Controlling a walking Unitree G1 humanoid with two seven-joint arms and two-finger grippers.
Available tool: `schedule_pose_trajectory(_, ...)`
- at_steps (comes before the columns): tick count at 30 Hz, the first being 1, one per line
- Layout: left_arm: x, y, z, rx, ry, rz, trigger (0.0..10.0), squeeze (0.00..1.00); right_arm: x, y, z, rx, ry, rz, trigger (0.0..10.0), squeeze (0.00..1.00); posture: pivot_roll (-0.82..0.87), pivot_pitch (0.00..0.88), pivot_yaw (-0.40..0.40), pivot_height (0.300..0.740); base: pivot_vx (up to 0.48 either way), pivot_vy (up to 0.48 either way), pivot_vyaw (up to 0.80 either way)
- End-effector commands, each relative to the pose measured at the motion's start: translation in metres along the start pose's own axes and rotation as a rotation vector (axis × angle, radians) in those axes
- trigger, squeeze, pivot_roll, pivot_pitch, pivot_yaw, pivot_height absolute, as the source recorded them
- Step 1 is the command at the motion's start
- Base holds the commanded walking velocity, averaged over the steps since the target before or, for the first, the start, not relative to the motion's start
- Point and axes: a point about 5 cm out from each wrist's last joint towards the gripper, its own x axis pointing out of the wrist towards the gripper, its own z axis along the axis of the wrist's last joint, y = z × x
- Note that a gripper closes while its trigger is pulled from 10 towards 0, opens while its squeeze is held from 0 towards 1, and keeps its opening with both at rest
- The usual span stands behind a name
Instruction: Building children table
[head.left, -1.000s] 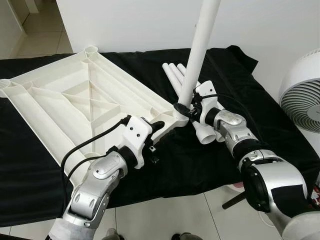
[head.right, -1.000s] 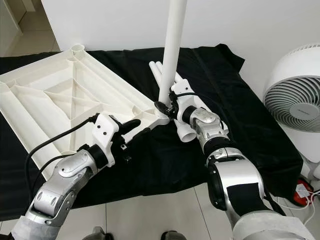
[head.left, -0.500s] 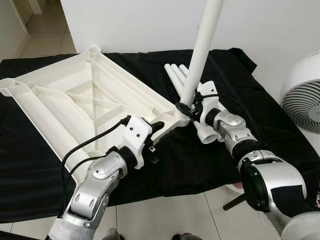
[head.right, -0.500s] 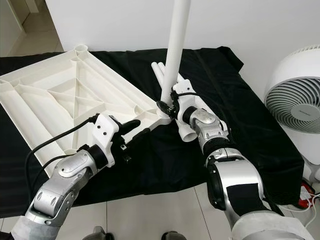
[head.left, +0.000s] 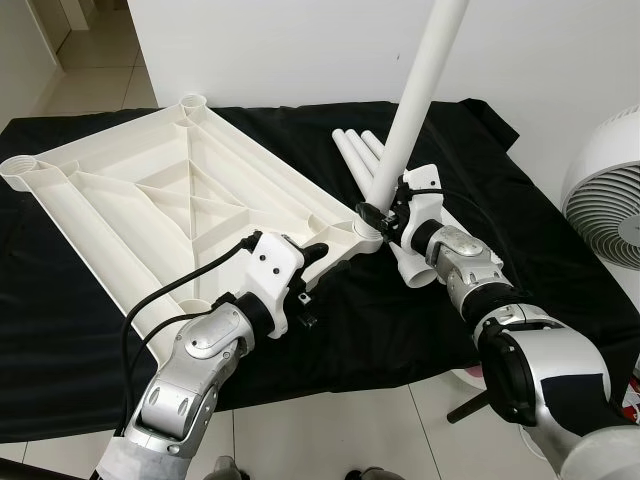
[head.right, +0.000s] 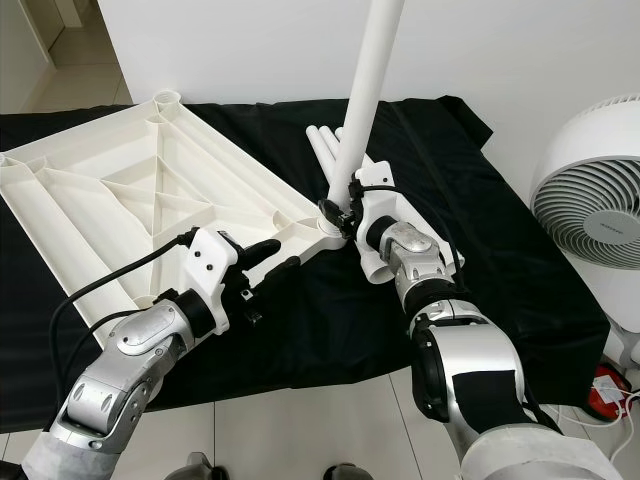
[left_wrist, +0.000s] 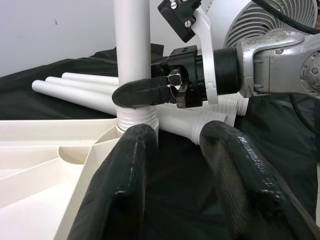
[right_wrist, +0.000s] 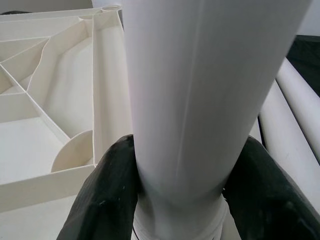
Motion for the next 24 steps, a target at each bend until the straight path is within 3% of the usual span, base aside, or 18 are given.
schedule_pose_trajectory(1, 0.0, -0.001, -0.001, 0.008, 0.009, -0.001, 10.0, 0.0, -0.005, -0.001, -0.013, 0.052, 0.03, -0.044, 10.0, 0.0, -0.03, 0.045, 0.002, 0.74, 0.0, 0.0, 0.0)
schedule_pose_trajectory(14, -0.001, -0.001, -0.001, 0.007, 0.01, 0.001, 10.0, 0.0, 0.003, 0.012, -0.016, 0.103, 0.008, -0.159, 10.0, 0.0, -0.03, 0.042, -0.002, 0.74, 0.0, 0.0, 0.0)
schedule_pose_trajectory(20, -0.001, -0.001, -0.002, 0.006, 0.009, -0.003, 10.0, 0.0, 0.011, 0.021, -0.015, 0.134, 0.01, -0.334, 10.0, 0.0, -0.03, 0.047, 0.002, 0.74, 0.0, 0.0, 0.0)
schedule_pose_trajectory(24, 0.0, -0.001, -0.002, 0.006, 0.009, -0.004, 10.0, 0.0, 0.012, 0.022, -0.015, 0.145, 0.011, -0.367, 10.0, 0.0, -0.03, 0.047, 0.002, 0.74, 0.0, 0.0, 0.0)
